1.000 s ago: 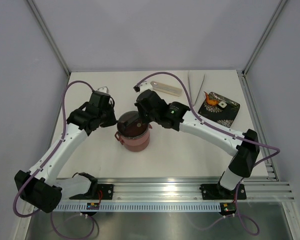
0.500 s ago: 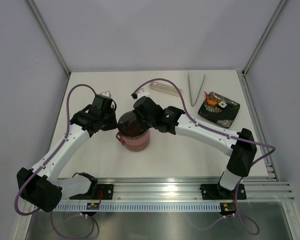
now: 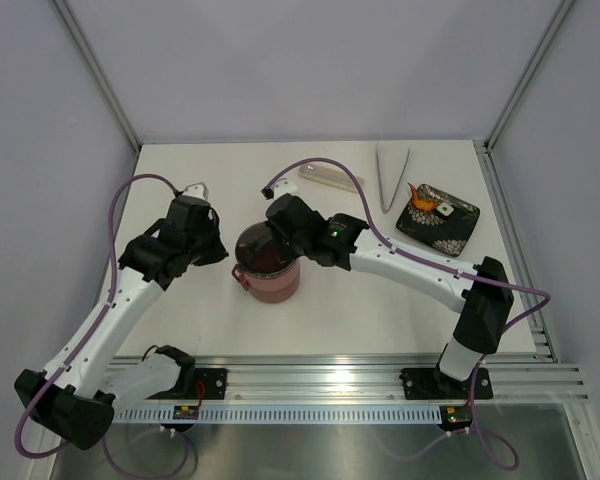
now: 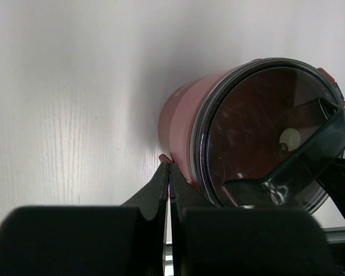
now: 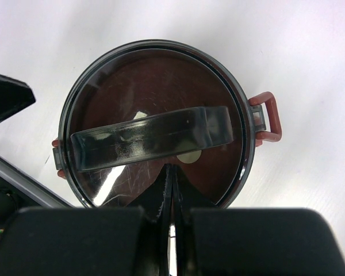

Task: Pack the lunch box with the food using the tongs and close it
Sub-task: Close the fastener on the packing box.

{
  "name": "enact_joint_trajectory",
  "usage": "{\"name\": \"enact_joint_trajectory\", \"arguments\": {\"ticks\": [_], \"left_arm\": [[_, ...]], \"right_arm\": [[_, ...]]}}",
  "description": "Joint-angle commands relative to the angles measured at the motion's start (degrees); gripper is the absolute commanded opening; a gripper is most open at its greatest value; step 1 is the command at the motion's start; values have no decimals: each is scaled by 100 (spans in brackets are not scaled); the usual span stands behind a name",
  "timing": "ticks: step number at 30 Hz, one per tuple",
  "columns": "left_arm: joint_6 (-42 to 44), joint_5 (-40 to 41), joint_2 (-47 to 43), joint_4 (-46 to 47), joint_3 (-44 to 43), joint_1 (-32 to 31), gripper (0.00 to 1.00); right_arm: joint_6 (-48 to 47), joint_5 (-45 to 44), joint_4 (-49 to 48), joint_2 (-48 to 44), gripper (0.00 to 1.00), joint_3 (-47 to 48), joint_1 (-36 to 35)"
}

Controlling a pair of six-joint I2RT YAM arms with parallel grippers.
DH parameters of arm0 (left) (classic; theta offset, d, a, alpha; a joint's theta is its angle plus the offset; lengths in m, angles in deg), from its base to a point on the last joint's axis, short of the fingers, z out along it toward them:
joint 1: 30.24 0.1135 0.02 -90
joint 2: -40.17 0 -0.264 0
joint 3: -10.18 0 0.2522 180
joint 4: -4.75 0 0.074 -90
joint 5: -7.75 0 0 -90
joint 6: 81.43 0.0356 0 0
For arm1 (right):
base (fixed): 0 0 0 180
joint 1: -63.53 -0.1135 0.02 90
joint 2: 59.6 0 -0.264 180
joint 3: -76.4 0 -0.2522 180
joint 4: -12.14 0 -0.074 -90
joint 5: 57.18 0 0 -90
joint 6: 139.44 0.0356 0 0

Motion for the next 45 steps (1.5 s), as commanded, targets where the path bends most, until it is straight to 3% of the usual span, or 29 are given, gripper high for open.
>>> {"name": "enact_joint_trajectory", "arguments": {"ticks": [1,7,14,17,22,31,45], "left_arm": [[22,50,-233,-104,171,-52,0],[-242,76,-497,-131,629,-87,0],[-278,1031,-532,-412,542,-61,0],[-181,1201,-243,-316,428,255,0],[-32,613,170,403,437,941,0],[-312,-82,1005,968,401,985,0],[-462,-205,892,942,612,1064,0]], "right_arm": [[-4,116,72,86,3,2,-74],[-13,169,37,60,2,37,-92],[-66,142,-130,-397,3,-147,-127],[-101,169,-86,-424,6,-112,-232],[-92,239,-139,-231,6,-33,-417],[-206,336,-157,331,6,406,-522],[-277,345,-51,745,6,872,-610]]}}
